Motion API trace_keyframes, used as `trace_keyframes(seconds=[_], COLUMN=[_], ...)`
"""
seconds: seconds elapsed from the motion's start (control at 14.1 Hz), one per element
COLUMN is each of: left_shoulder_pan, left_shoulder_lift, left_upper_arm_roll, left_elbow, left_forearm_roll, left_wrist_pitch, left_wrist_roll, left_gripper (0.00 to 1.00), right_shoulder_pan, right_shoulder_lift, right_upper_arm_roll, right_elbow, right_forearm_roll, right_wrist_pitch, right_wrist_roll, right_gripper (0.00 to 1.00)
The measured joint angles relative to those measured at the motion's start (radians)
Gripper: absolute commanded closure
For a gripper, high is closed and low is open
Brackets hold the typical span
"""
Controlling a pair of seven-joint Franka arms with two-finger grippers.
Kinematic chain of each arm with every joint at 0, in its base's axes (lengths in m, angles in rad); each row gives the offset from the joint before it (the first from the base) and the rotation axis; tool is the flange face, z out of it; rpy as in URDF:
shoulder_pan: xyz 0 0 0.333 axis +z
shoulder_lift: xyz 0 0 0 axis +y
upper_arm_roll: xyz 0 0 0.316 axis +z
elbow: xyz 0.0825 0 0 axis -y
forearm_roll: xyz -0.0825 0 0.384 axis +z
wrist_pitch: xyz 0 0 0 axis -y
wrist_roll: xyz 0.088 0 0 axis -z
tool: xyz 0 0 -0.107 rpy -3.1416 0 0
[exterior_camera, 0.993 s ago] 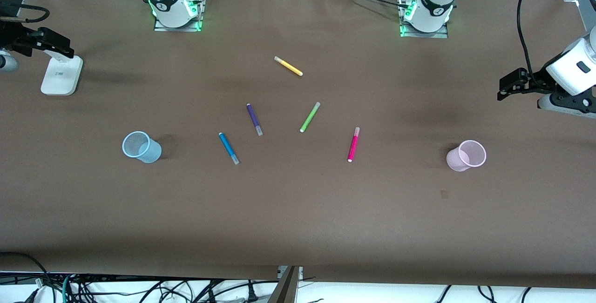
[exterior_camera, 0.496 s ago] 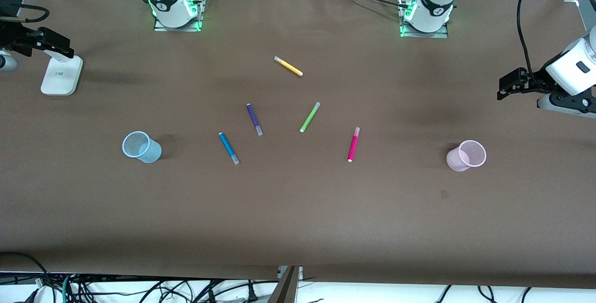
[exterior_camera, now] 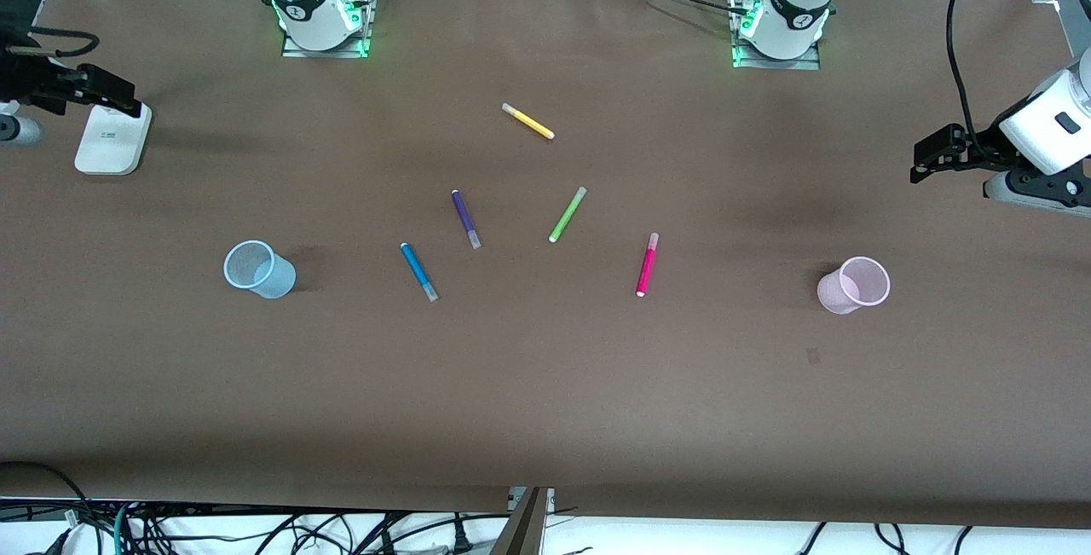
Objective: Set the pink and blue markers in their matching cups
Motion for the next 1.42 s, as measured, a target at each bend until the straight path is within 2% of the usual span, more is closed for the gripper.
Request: trace_keyframes(seconds=[0.21, 0.43, 0.71, 0.92, 1.21, 1.42], left_shoulder_pan=[0.000, 0.000, -0.025, -0.082, -0.169, -0.237], left_shoulder_lift=[0.000, 0.000, 0.021, 0.101, 0.262, 0.339], left_upper_arm_roll=[0.000, -0.001, -0.008, -0.015, -0.040, -0.061], left_elbow=[0.000, 0.000, -0.012, -0.039, -0.057, -0.103], left_forearm_roll=[0.000, 0.000, -0.001, -0.003, -0.004, -0.004], left_wrist_pitch=[0.000, 0.000, 0.026, 0.117, 0.256, 0.401], left_wrist_roll=[0.000, 0.000, 0.000, -0.017, -0.100, -0.188], left_gripper=[0.00, 0.00, 0.00, 0.00, 0.00, 0.00], right_shoulder_pan=[0.006, 0.021, 0.083, 0.152, 0.242, 0.291], right_shoulder_lift=[0.064, 0.103, 0.155, 0.236, 0.360, 0.427], right_upper_arm_roll=[0.006, 0.015, 0.019, 0.022, 0.024, 0.027], right_elbow=[0.003, 0.008, 0.012, 0.012, 0.013, 0.014], right_forearm_roll=[0.006, 0.066, 0.088, 0.089, 0.089, 0.090], right_wrist_pitch=[0.015, 0.025, 0.096, 0.188, 0.320, 0.404], right_wrist_roll=[-0.001, -0.001, -0.001, -0.001, -0.001, -0.001], right_gripper=[0.00, 0.00, 0.00, 0.00, 0.00, 0.00])
